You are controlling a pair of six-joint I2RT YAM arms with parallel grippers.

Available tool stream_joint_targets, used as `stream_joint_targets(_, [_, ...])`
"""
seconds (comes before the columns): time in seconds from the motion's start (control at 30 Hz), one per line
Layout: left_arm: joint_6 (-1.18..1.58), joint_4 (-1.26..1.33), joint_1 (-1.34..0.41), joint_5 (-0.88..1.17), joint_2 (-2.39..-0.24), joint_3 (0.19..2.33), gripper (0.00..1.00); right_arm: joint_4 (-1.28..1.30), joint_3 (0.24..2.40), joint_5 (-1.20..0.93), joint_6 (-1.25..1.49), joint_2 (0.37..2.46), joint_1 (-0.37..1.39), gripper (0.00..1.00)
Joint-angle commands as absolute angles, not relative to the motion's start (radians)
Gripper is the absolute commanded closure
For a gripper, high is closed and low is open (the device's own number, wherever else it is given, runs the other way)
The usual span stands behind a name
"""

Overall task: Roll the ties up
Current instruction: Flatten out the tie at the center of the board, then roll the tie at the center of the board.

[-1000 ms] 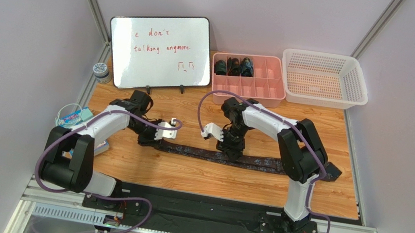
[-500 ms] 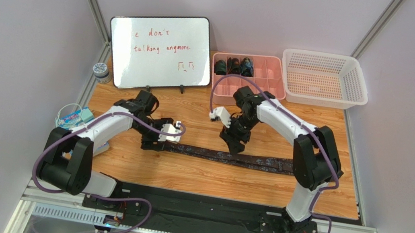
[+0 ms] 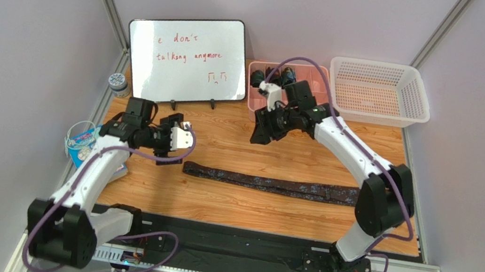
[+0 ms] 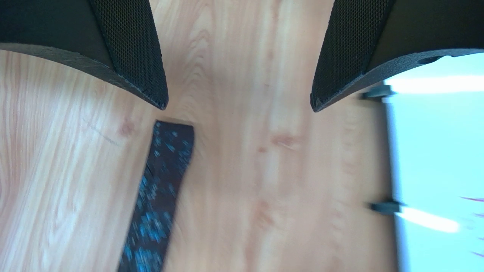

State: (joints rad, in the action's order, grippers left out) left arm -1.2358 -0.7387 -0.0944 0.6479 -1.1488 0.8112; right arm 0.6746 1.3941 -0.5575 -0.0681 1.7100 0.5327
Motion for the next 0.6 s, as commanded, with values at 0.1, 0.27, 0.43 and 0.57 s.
stream_joint_targets(0.1, [-1.197,-0.727,-0.1,0.874,-0.862,0.746,0.0,0.228,1.301,-0.461,-0.006,1.474,0.506,0.0])
stream_joint_targets(0.27, [-1.102,-0.713,-0.097,0.833,-0.894,0.742,0.01,0.334,1.394,-0.78,0.168,1.647,0.509,0.0])
stream_joint_targets(0.43, [-1.218,-0.775,-0.089,0.815,-1.006,0.75,0.1,0.071,1.325,-0.953,0.62,1.813,0.56,0.06])
stream_joint_targets(0.57, [-1.334,-0.812,-0.089,0.796,-1.156,0.768,0.16,-0.127,1.257,-0.885,0.793,1.848,0.635,0.32])
